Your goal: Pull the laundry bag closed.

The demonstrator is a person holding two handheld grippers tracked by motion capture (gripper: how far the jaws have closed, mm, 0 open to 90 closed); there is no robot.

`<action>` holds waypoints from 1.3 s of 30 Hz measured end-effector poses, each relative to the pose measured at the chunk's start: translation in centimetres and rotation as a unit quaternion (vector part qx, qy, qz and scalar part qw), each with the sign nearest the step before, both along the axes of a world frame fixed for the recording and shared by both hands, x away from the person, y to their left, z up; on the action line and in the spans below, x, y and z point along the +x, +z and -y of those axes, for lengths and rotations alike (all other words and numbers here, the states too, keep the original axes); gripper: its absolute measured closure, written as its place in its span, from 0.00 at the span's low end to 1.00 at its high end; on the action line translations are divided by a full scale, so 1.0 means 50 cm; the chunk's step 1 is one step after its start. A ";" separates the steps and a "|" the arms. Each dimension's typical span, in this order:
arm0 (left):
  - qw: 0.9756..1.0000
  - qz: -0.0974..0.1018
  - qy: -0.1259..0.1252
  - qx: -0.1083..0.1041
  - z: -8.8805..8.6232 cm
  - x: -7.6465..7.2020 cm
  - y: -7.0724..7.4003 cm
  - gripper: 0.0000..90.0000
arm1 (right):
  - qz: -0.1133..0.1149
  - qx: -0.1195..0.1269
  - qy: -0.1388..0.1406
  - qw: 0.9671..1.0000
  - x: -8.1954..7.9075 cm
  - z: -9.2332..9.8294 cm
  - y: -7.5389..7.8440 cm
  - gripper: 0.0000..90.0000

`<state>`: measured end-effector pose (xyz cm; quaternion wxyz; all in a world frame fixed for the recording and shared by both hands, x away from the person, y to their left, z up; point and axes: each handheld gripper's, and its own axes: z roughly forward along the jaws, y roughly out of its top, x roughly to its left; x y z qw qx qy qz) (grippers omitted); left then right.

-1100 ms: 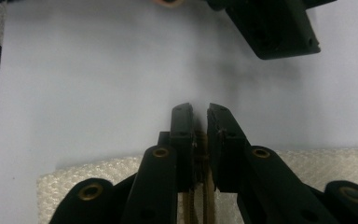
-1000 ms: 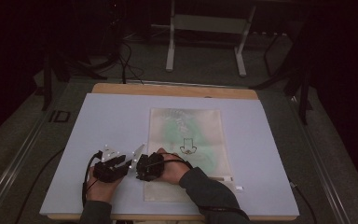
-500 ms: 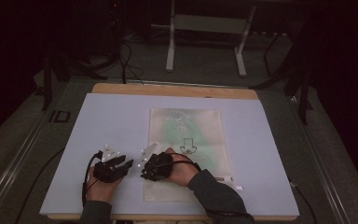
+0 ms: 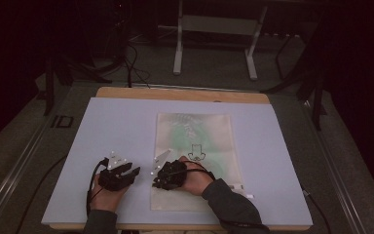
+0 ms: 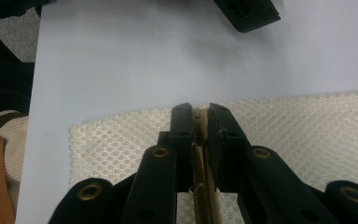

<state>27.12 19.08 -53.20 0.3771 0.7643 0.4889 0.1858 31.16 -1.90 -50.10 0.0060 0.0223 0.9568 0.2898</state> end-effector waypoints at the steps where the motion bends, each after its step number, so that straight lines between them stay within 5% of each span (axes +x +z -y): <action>1: 1.000 0.000 0.000 0.000 0.000 0.000 0.000 0.66 | 0.000 0.000 0.001 1.000 0.000 0.000 0.000 0.90; 39: 1.000 -0.001 -0.016 0.000 0.007 -0.002 0.001 0.66 | -0.022 -0.016 0.007 1.000 0.016 0.006 -0.021 0.90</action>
